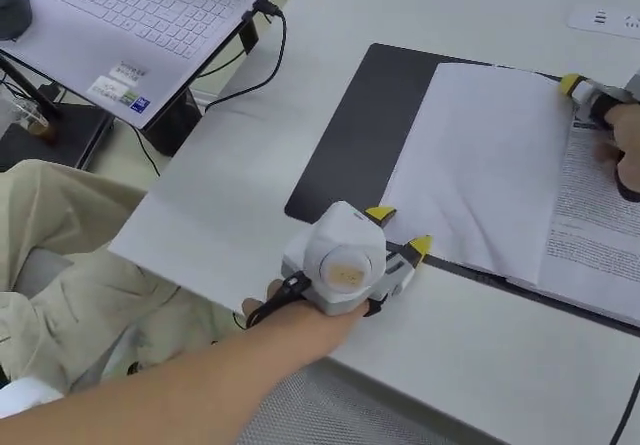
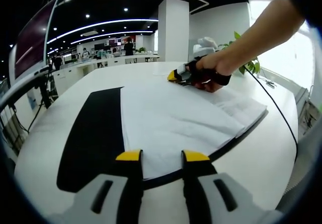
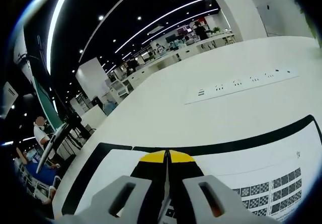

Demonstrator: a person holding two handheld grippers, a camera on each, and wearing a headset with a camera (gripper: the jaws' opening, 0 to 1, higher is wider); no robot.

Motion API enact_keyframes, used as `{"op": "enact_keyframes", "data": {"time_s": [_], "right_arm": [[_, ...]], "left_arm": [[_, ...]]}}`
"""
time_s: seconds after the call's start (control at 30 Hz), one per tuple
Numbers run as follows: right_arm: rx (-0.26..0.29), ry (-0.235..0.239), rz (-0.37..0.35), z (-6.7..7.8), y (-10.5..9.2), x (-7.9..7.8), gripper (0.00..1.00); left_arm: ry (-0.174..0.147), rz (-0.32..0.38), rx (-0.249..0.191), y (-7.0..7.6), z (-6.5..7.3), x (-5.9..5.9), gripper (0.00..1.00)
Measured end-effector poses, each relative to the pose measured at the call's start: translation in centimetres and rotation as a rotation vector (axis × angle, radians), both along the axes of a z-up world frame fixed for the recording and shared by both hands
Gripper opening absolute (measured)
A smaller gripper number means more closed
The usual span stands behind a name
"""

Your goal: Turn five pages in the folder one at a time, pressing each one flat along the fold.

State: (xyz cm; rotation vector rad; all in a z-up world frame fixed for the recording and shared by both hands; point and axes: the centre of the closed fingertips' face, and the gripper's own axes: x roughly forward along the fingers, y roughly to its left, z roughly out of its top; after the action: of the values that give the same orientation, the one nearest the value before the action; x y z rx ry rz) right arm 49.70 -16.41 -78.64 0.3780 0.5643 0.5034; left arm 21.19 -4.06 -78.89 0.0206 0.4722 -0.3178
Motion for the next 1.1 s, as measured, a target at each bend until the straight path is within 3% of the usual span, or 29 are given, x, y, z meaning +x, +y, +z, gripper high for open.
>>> {"op": "enact_keyframes", "data": {"time_s": [0.67, 1.1], "right_arm": [[0.007, -0.013, 0.056, 0.4, 0.1, -4.7, 0.00], [0.006, -0.027, 0.117, 1.4, 0.4, -9.8, 0.00]], "left_arm": [[0.000, 0.001, -0.001, 0.0, -0.1, 0.0, 0.29], [-0.004, 0.002, -0.004, 0.0, 0.0, 0.0, 0.29]]}}
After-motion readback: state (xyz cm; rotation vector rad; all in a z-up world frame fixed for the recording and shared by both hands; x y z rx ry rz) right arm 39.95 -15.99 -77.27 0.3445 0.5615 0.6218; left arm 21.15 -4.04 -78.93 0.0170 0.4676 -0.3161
